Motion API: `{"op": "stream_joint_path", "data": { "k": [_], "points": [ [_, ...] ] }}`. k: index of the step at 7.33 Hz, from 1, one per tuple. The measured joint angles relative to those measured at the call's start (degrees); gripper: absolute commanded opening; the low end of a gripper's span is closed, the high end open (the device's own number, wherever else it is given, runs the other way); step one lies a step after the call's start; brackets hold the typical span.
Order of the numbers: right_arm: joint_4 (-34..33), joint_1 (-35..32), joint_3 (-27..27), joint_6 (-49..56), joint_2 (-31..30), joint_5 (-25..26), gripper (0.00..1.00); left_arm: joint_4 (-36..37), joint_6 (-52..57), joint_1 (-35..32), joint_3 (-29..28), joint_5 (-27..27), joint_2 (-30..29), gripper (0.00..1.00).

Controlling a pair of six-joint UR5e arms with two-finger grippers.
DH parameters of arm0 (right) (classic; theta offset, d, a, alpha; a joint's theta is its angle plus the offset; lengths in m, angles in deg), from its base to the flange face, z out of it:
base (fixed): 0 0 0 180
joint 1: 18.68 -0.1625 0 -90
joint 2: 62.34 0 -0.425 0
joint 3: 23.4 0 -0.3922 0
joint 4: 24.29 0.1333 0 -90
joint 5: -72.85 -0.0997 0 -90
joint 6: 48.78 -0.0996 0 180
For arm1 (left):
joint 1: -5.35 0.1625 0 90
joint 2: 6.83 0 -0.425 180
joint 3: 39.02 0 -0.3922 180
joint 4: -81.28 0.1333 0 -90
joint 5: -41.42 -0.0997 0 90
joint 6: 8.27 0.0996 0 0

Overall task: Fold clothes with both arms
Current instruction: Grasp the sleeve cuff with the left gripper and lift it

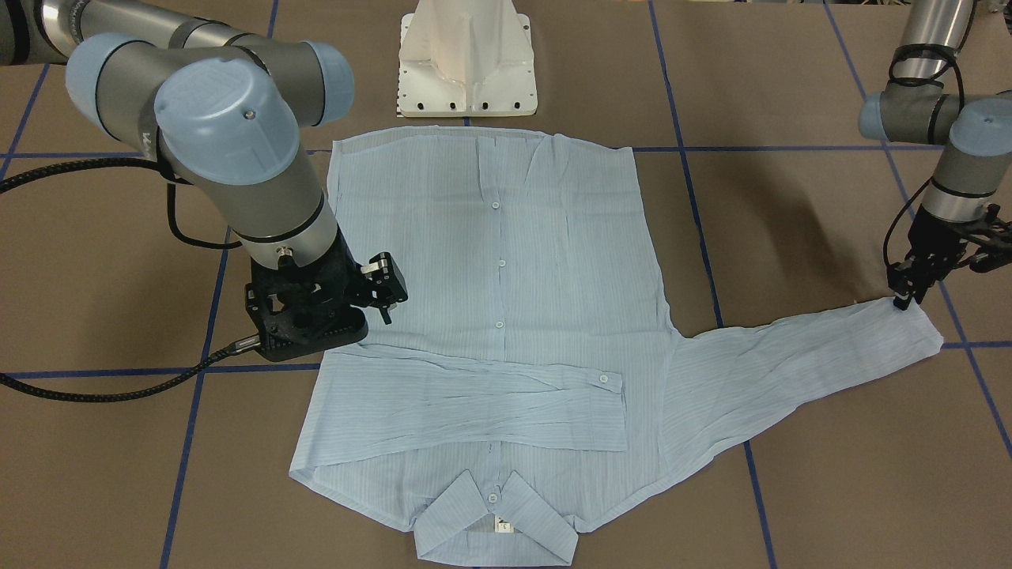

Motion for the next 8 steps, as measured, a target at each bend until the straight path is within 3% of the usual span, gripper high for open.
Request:
{"op": "stream_joint_path", "data": {
  "k": [1, 8],
  "points": [
    [0.0, 0.1, 0.0, 0.0, 0.0, 0.0, 1.0, 0.0, 1.4, 0.0, 0.1, 0.0, 0.1, 0.0],
    [0.2, 0.3, 0.0, 0.0, -0.9, 0.0, 1.0, 1.5, 12.2, -2.1, 3.6, 0.3, 0.3, 0.0]
  ]
}}
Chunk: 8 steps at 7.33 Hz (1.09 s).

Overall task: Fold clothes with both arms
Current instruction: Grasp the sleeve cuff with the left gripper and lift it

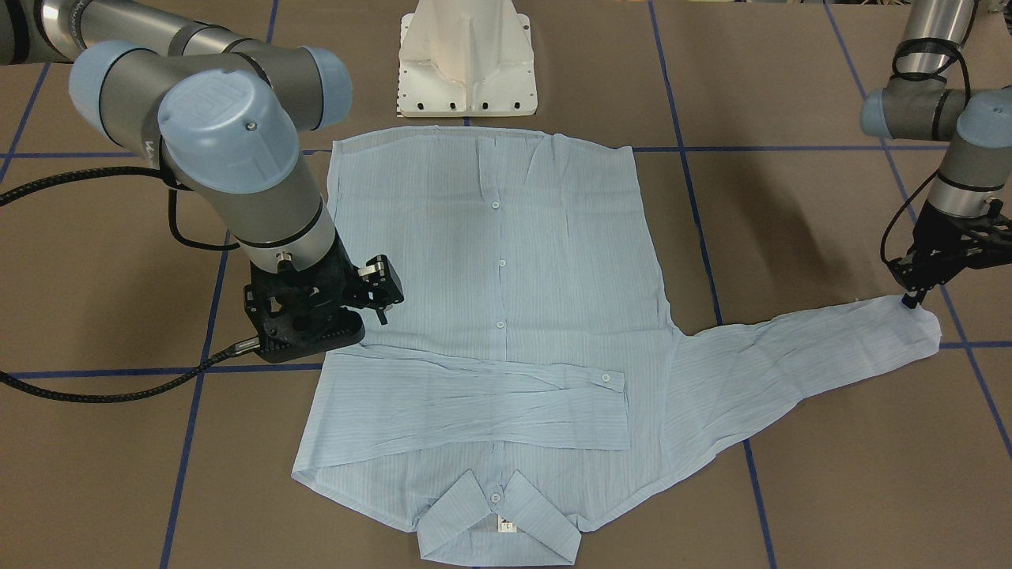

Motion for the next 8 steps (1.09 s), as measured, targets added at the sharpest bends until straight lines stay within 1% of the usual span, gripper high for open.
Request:
{"op": "stream_joint_path", "data": {
  "k": [2, 5, 6, 7, 8],
  "points": [
    [0.5, 0.0, 0.0, 0.0, -0.5, -0.1, 1.0, 3.7, 1.4, -1.4, 3.4, 0.1, -0.3, 0.0],
    [1.2, -0.1, 0.3, 0.3, -1.5, -0.1, 1.0, 14.8, 3.0, -2.2, 13.5, 0.2, -2.3, 0.0],
    [1.9, -0.2, 0.5, 0.3, -2.2, -0.1, 1.0, 17.1, 2.4, -2.2, 15.4, 0.2, -4.0, 0.0],
    [2.1, -0.6, 0.7, 0.4, -2.8, -0.2, 1.0, 19.6, 0.9, -2.2, 16.5, 0.3, -6.9, 0.0],
    [2.2, -1.4, 1.0, 0.6, -3.9, -0.4, 1.0, 24.5, -1.4, -2.0, 17.0, 0.3, -12.0, 0.0]
  ]
}}
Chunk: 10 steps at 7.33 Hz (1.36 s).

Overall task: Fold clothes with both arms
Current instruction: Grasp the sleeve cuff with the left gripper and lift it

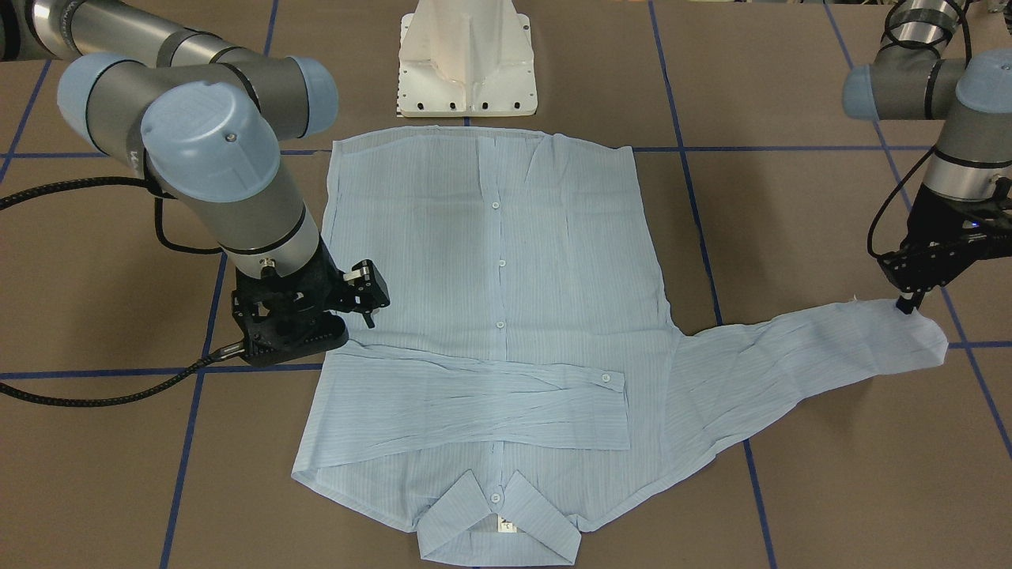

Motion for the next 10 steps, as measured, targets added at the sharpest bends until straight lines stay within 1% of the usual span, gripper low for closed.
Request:
{"op": "stream_joint_path", "data": {
  "k": [2, 3, 6, 8, 10],
  "points": [
    [-0.2, -1.9, 0.5, 0.7, -2.2, -0.3, 1.0, 10.5, -7.1, 2.1, -0.5, 0.1, -12.2, 0.0],
    [-0.3, -3.4, 0.5, 2.5, -3.6, -0.4, 1.0, 13.1, -12.3, 4.5, -1.5, 0.1, -17.5, 0.0],
    [-0.1, -8.6, 0.6, 11.9, -8.5, -1.3, 1.0, 14.1, -26.9, 11.1, -4.6, 0.2, -30.1, 0.0],
    [0.1, -10.0, 0.6, 14.7, -10.2, -1.6, 1.0, 13.6, -31.1, 14.5, -6.0, 0.2, -34.9, 0.0],
    [0.2, -10.2, 0.9, 15.0, -10.7, -1.5, 1.0, 13.5, -31.8, 17.8, -6.3, 0.2, -36.3, 0.0]
  ]
}}
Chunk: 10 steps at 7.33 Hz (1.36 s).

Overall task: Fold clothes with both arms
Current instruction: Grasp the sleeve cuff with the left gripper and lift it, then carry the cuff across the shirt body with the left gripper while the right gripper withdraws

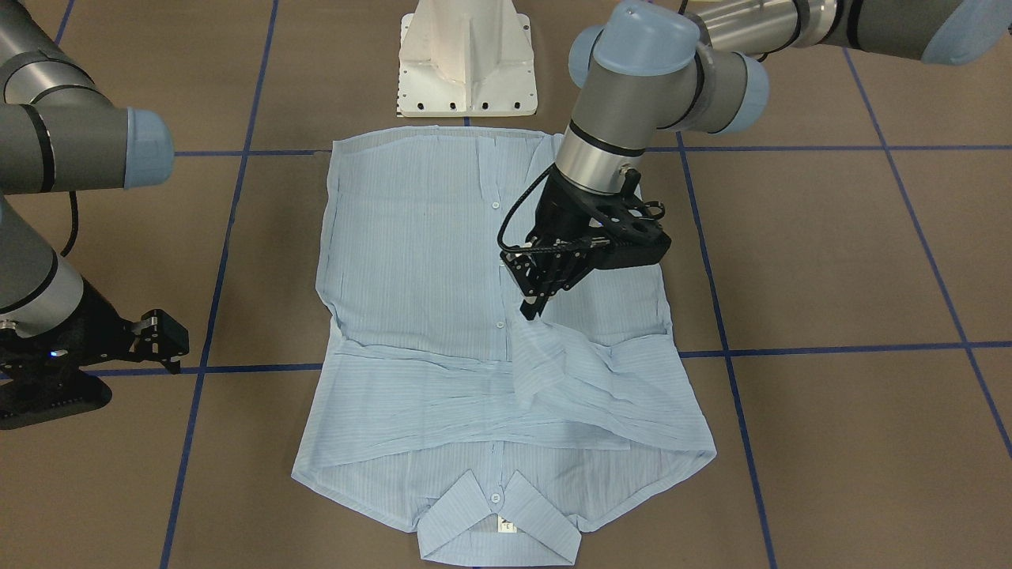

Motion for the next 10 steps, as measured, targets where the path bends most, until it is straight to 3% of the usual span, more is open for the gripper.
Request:
{"op": "stream_joint_path", "data": {
  "k": [4, 8, 9, 10],
  "points": [
    [0.0, 0.0, 0.2, -0.3, -0.3, 0.2, 1.0, -0.5, -0.4, 4.0, -1.3, -0.2, -0.6, 0.0],
    [0.0, 0.0, 0.1, -0.6, -0.4, 0.2, 1.0, -8.3, -2.7, 5.4, -13.4, -0.5, -5.3, 0.03],
    [0.0, 0.1, 0.1, -0.6, -0.5, 0.2, 1.0, -8.7, -2.8, 6.4, -14.5, -1.1, -5.7, 0.99],
    [0.0, 0.1, 0.0, -0.7, -0.4, 0.2, 1.0, -8.9, -3.0, 7.8, -15.1, -2.2, -6.4, 1.0]
  ]
}}
